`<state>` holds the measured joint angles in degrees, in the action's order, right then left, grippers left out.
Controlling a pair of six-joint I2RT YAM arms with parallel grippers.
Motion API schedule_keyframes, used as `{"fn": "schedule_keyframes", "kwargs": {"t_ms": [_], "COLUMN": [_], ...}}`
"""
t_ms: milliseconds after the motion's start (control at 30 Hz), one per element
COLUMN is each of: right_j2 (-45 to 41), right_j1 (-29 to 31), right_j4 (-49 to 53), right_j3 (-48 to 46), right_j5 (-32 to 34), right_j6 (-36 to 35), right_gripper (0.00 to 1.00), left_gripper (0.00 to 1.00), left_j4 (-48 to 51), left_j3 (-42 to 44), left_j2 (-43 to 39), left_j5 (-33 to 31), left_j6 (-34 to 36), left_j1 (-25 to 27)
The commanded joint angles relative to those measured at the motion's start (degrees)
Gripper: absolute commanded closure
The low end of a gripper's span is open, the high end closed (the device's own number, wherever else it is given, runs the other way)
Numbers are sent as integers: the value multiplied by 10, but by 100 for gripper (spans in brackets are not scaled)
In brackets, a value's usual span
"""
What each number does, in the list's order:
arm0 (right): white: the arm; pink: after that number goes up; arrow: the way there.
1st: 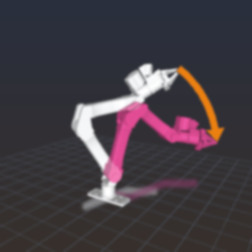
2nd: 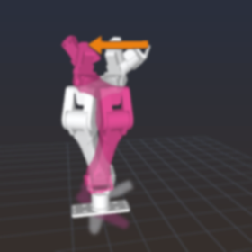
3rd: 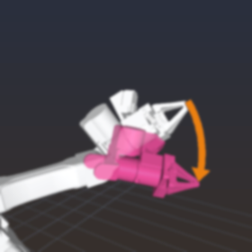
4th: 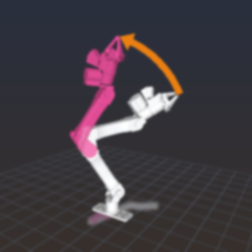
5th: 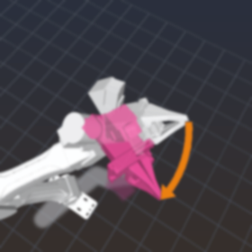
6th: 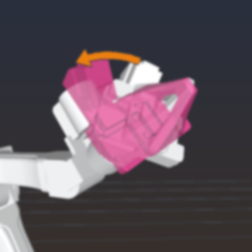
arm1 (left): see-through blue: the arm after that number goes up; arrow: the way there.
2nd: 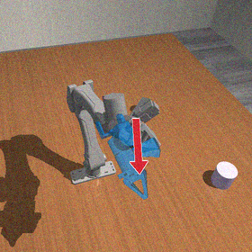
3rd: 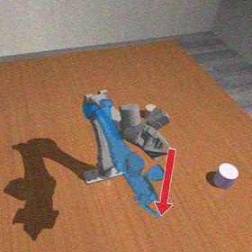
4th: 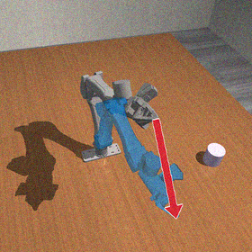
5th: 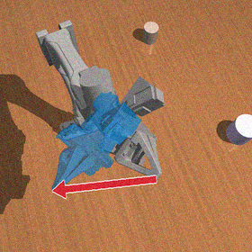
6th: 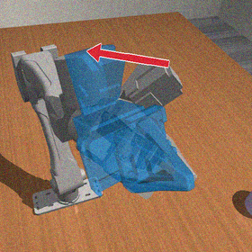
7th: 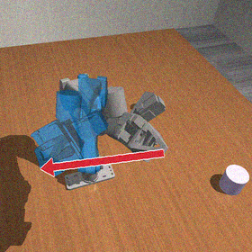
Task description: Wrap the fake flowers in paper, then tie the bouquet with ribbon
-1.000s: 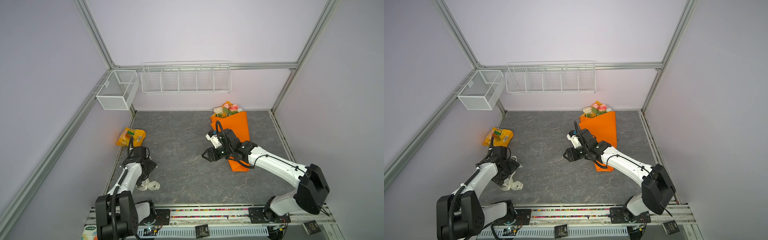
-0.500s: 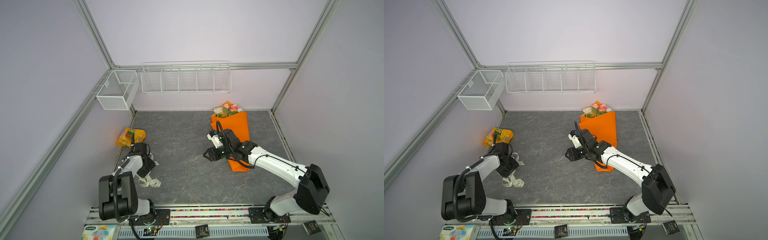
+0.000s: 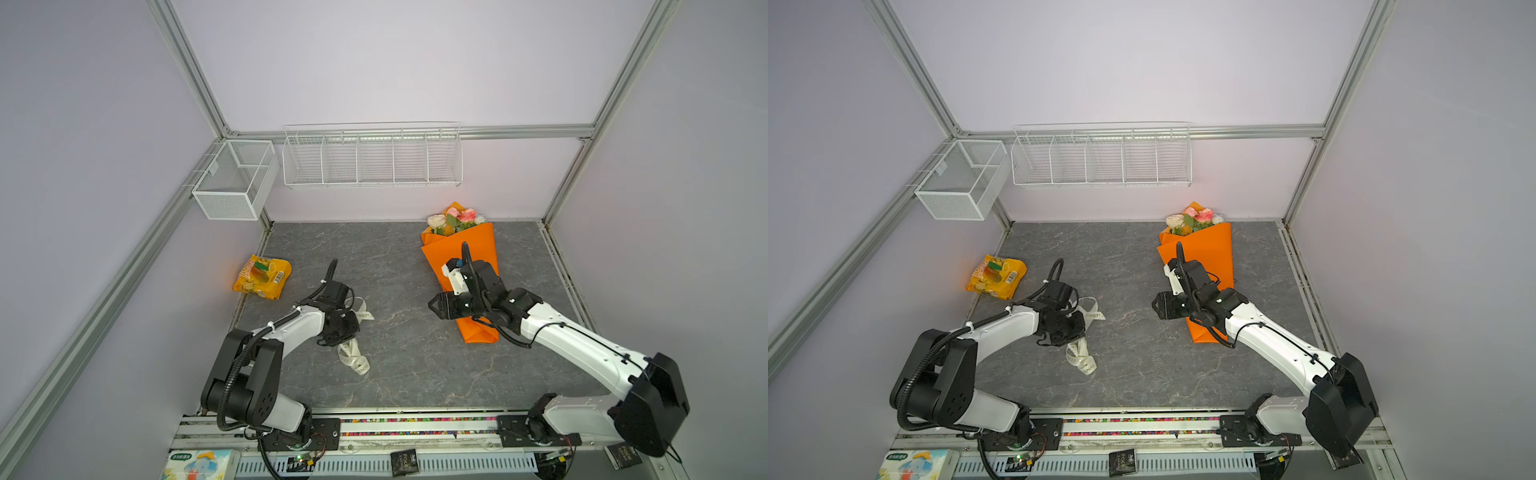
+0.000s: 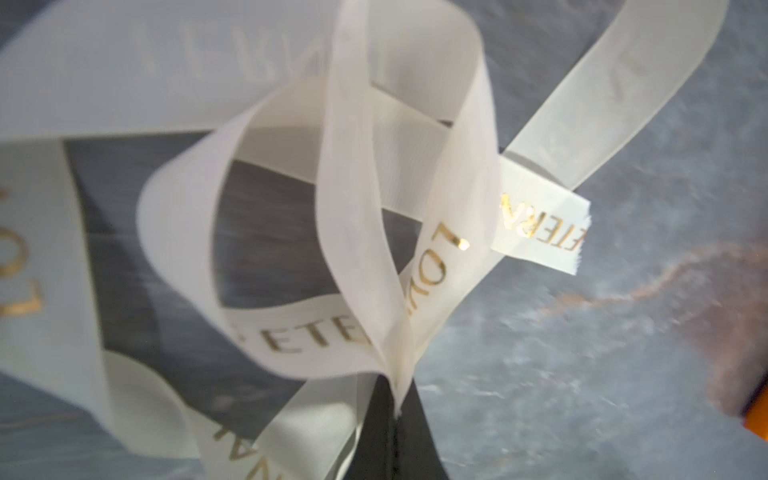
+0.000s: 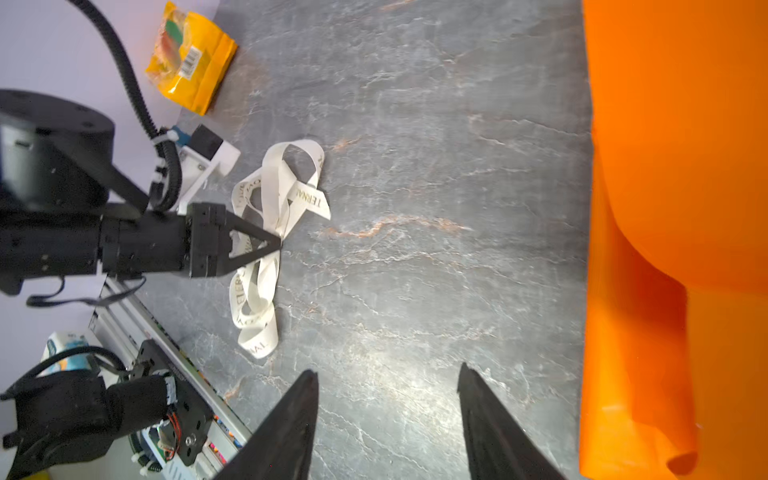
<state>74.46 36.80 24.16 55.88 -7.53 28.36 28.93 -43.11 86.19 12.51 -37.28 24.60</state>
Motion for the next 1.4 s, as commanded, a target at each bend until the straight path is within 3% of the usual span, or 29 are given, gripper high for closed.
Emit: {"fn": "schedule_keyframes", "kwargs": {"t_ms": [0,100,133,167,300,367,533,700,767,933,1100,1267,1367], "right_j2": [-24,-29,-19,-7,61,114,237,348,391,470,506,491,409], "right_j1": [-15,-16,-16,-13,30,51,83,97,103,105,106,108,115], "right_j4": [-5,-15,-17,-18,5,36,21,37,72,116,146,147,149], "right_j3": [-25,-30,-27,-23,30,77,145,222,270,348,388,397,369], "right_j5": [-15,-53,-72,-87,-69,-42,-60,-41,-4,8,45,53,89], "right_j6": [31,10,4,-1,-68,-93,-75,-56,-72,-98,-96,-94,-101], "right_gripper": [43,41,41,41,41,42,42,44,45,56,60,87,91], "left_gripper": [100,94,81,59,46,45,44,44,44,44,44,44,44], "left_j4": [-29,-18,-10,7,73,76,74,42,39,42,45,39,39], "left_j3": [-40,-73,-74,-73,-61,-35,23,68,71,66,64,62,54], "left_j2": [1,-21,-34,-48,-114,-157,-233,-278,-279,-266,-262,-256,-254], "left_j5": [42,34,27,7,-63,-87,-84,-31,-17,-14,-20,-19,-19], "left_j6": [-39,-40,-39,-39,-43,-57,-83,-75,-68,-56,-47,-43,-40], "left_j1": [74,114,115,115,113,105,37,-38,-48,-47,-50,-52,-54]}}
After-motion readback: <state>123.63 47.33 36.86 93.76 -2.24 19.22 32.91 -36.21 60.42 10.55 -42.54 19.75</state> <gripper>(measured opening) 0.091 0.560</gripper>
